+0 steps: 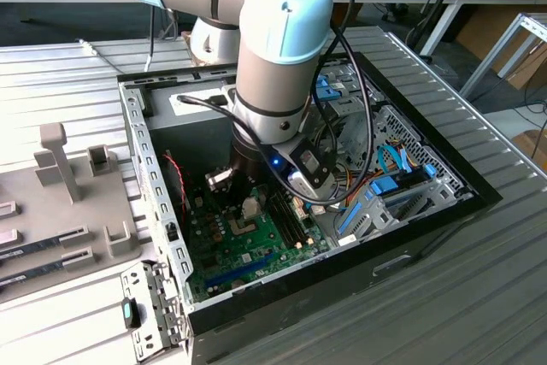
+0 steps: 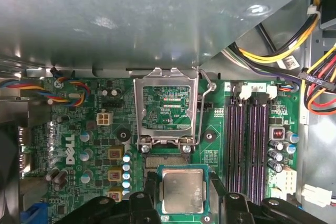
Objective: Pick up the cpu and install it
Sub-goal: 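Pick up the cpu and move it towards the insertion slot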
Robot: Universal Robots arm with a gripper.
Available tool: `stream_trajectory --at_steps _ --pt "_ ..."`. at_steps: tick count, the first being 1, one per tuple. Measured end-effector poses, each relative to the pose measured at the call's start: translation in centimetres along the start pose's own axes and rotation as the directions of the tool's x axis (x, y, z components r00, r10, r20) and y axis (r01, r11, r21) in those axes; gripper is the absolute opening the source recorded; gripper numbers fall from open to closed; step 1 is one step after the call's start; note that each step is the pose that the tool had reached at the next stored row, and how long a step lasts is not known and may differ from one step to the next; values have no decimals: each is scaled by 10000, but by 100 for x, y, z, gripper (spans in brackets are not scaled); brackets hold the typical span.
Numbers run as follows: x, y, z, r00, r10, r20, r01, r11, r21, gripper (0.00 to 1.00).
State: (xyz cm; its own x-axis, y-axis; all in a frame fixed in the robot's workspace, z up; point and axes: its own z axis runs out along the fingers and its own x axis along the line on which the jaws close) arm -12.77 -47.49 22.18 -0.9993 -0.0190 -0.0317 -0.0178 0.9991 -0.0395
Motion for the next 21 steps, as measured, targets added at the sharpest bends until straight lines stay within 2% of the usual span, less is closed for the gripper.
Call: stream_trajectory --at_steps 21 --pt "2 2 50 10000 0 0 0 10000 -1 47"
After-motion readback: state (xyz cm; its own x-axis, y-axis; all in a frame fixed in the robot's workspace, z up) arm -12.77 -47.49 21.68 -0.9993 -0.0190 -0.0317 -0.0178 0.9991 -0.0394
